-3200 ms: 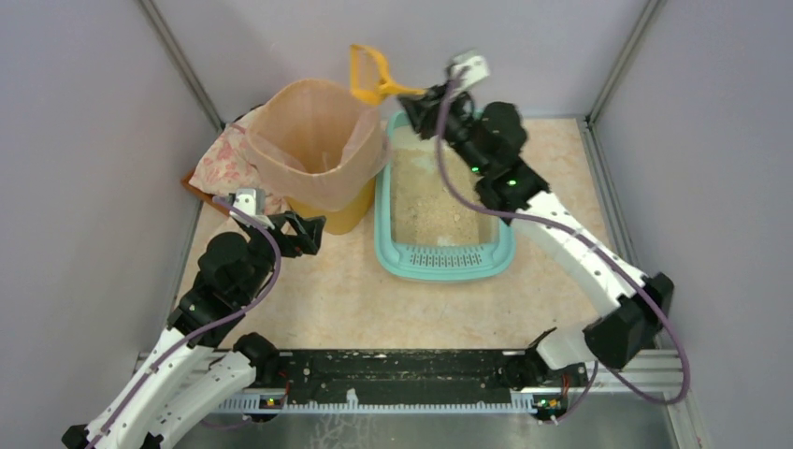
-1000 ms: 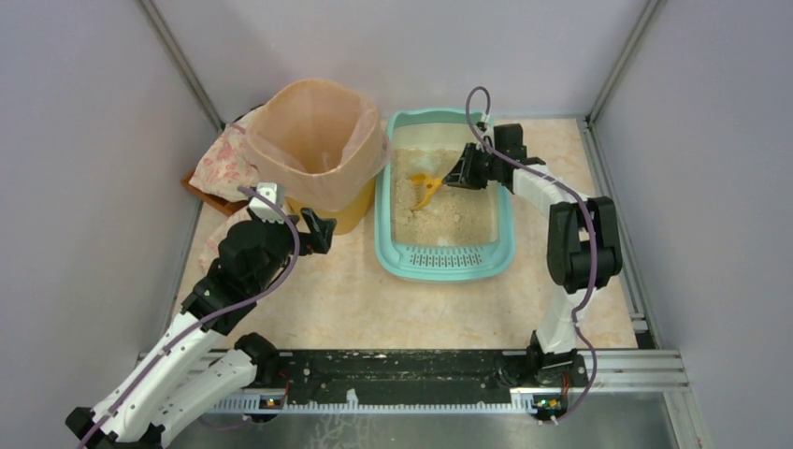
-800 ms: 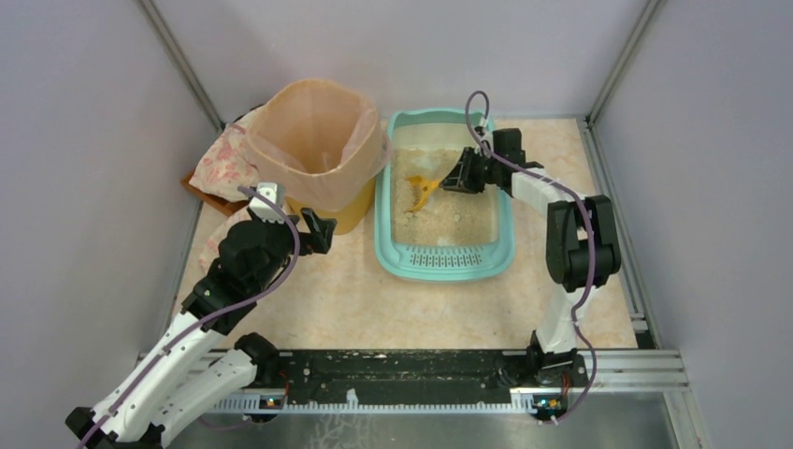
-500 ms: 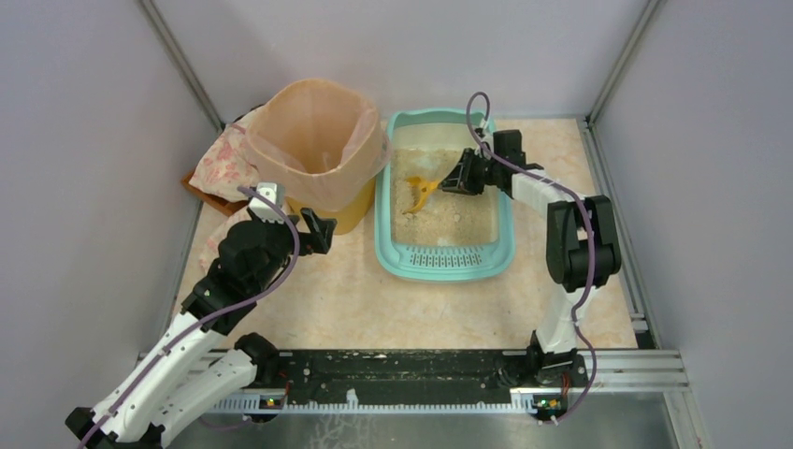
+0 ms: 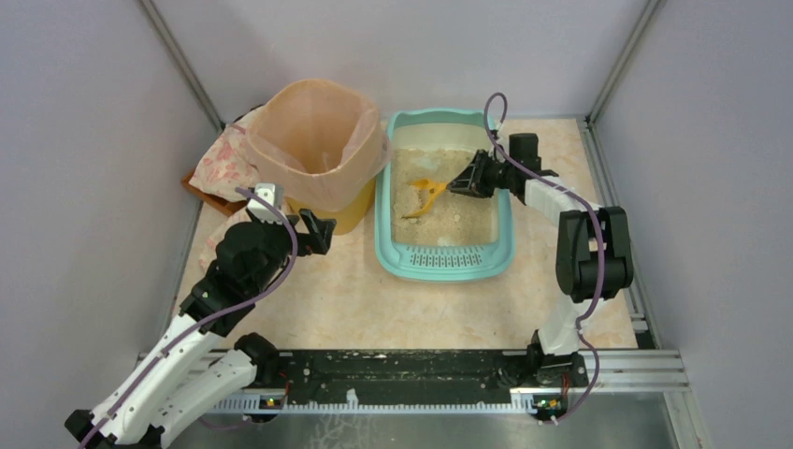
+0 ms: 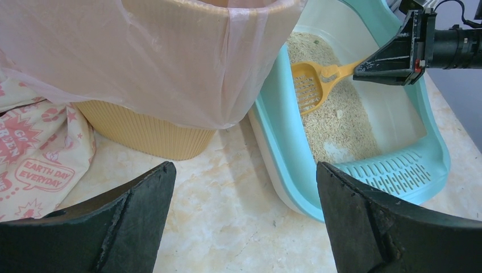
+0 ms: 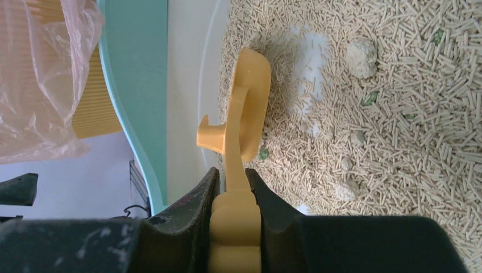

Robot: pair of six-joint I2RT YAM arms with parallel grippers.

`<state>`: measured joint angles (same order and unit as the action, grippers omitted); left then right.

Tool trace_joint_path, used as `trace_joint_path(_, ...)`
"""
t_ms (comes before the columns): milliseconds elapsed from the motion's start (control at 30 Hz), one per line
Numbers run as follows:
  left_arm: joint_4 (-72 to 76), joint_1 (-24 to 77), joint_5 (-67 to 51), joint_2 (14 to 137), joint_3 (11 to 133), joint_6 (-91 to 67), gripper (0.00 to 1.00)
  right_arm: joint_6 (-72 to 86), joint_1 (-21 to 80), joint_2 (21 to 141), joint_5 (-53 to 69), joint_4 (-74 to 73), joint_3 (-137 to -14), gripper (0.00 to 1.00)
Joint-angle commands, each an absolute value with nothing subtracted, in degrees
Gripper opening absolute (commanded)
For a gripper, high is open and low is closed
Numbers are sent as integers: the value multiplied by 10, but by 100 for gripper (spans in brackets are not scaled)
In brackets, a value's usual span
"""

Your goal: Clean the litter box

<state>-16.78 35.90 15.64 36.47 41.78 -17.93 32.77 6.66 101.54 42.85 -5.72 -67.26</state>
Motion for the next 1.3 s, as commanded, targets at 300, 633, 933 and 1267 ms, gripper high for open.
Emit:
trace_joint_path(300, -163, 359, 149, 357, 423, -174, 99, 231, 73, 959, 312, -158, -724, 0)
trace_joint_path(633, -160, 359, 147, 363, 423, -175, 99, 203, 112, 996, 256, -168, -737, 0)
trace_joint_path(933, -163, 359, 151, 362, 422, -174, 99, 251, 163, 1088, 327, -68, -713, 0)
trace_joint_path(1267, -163, 359, 149, 362, 422, -176, 99, 395, 126, 1083, 498, 127, -651, 0)
